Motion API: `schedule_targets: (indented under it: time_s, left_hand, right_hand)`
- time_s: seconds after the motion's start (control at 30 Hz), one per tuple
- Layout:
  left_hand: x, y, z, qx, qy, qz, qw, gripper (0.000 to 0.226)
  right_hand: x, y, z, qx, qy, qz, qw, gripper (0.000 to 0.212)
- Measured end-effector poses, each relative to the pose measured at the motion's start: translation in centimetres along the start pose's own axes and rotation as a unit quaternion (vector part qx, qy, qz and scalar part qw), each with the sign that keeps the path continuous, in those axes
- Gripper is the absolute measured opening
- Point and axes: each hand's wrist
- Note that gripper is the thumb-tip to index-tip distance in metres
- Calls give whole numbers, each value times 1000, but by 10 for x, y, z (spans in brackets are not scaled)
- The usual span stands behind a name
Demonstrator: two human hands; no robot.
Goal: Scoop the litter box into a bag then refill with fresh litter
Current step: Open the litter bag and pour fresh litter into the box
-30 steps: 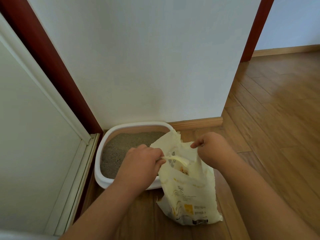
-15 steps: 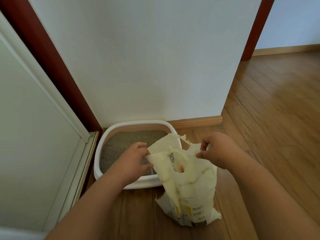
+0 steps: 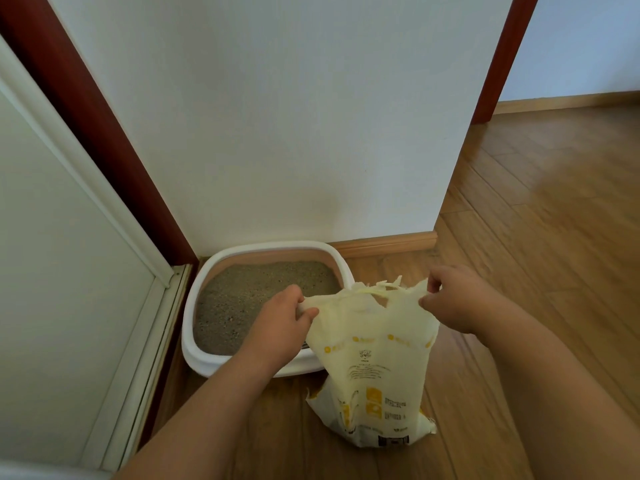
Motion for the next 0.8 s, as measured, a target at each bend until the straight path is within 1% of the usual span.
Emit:
schedule_targets:
  time_s: [0.1,0.17,0.23,0.27,0.3,0.37,0.4,0.5,0.57,0.63,0.67,0.73,0.8]
  left_hand:
    - [3,3,3,-13,-23,-30,999,26]
    - [3,6,4,-28,-26,-57,998,29]
    - [4,7,4,-50,-18,-104,993,35]
    - [6,7,3,-56,-14,-134,989,35]
    - [9,7,2,-54,-13,-162,985,31]
    - [15,6,0,-56,-16,-220,974,16]
    - [17,5,-1,-71,-17,-253,965,14]
    - [19,7,-1,-118,14,-337,934,19]
    - [19,8,-2,-124,45,-342,930,16]
    - [21,13,0,-119,62,-299,945,17]
    - [22,17,2,-112,57,-273,954,19]
    - [24,21,6,-105,21,-252,962,25]
    - [26,25,9,-112,-19,-281,953,33]
  right_hand:
    - [0,-1,-3,-11,16,3,1000,11]
    - [3,0,-3,-9,34,3,999,16]
    - [6,-1,-1,-1,28,13,1000,19]
    - [8,-2,1,4,21,21,1000,20]
    - [9,-3,2,8,15,28,999,19]
    - [10,-3,4,20,8,43,999,12]
    - [11,-3,5,30,7,55,998,9]
    - [13,-2,7,71,15,101,992,21]
    - [13,-1,7,93,23,127,987,27]
    - [13,-2,7,100,20,123,987,27]
    - [12,-3,6,97,15,111,989,28]
    - [12,-2,5,86,12,88,992,36]
    - [11,1,3,79,22,68,994,43]
Point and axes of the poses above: each hand's wrist, its own z-axis towards the middle knuckle, its own x-axis out of the palm, y = z × x, and after that the axes turned 9 degrees about -z, right-handed
